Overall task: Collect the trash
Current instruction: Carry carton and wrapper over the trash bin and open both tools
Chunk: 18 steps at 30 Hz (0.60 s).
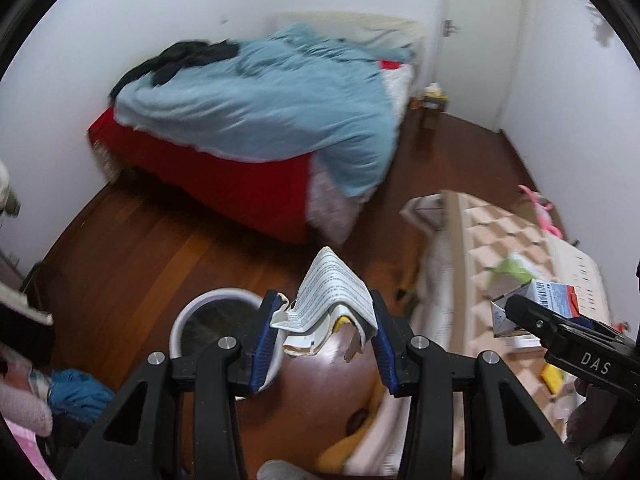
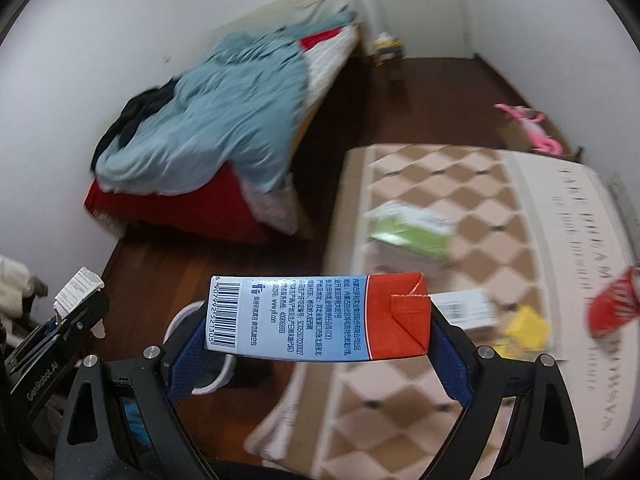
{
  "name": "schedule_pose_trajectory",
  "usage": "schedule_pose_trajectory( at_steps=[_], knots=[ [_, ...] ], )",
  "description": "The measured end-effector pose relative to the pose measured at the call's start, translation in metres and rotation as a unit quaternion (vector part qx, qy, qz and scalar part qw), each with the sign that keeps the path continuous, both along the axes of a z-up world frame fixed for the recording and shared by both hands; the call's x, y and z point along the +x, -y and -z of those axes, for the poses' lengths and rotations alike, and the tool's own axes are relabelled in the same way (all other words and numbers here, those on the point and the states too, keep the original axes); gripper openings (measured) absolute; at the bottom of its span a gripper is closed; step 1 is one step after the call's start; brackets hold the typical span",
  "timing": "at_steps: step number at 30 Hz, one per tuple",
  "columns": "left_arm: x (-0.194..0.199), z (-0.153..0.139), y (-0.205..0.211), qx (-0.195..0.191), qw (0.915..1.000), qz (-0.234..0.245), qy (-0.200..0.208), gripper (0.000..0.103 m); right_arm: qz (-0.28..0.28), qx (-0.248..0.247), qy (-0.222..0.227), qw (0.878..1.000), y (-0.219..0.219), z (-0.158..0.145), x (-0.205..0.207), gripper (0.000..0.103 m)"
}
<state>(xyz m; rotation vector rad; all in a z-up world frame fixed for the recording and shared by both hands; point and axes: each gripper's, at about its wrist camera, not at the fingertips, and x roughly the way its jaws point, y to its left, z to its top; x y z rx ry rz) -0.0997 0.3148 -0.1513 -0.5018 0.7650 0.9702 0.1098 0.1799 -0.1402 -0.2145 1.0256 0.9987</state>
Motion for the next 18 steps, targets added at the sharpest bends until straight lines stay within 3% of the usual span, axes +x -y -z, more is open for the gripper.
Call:
schedule_pose_trajectory(
  at_steps=[5,11,16,18],
  knots=[
    [-0.047,0.036,-0.039,-0.034,0.9981,-0.05,-0.007,0.039,-0.052,-0.027,-0.011,0.998,-0.068,0.034,-0.046,0.096],
    [-0.095,0.092,-0.086,-0.091,0.9896,-0.11,-0.012,0.039,-0.111,-0.075,-0.022,0.991,-0.146,0.092,-0.102,0.096],
    [-0.127,0.147,-0.117,-0.166,0.9754,-0.145,-0.002,0.039,-0.15,-0.106,-0.036,0.982,-0.192,0.143,-0.138,0.096],
    [-0.141,0.171,-0.127,-0.204,0.9655,-0.162,0.016,0.039,-0.164,-0.12,-0.047,0.978,-0.208,0.165,-0.151,0.096]
  ],
)
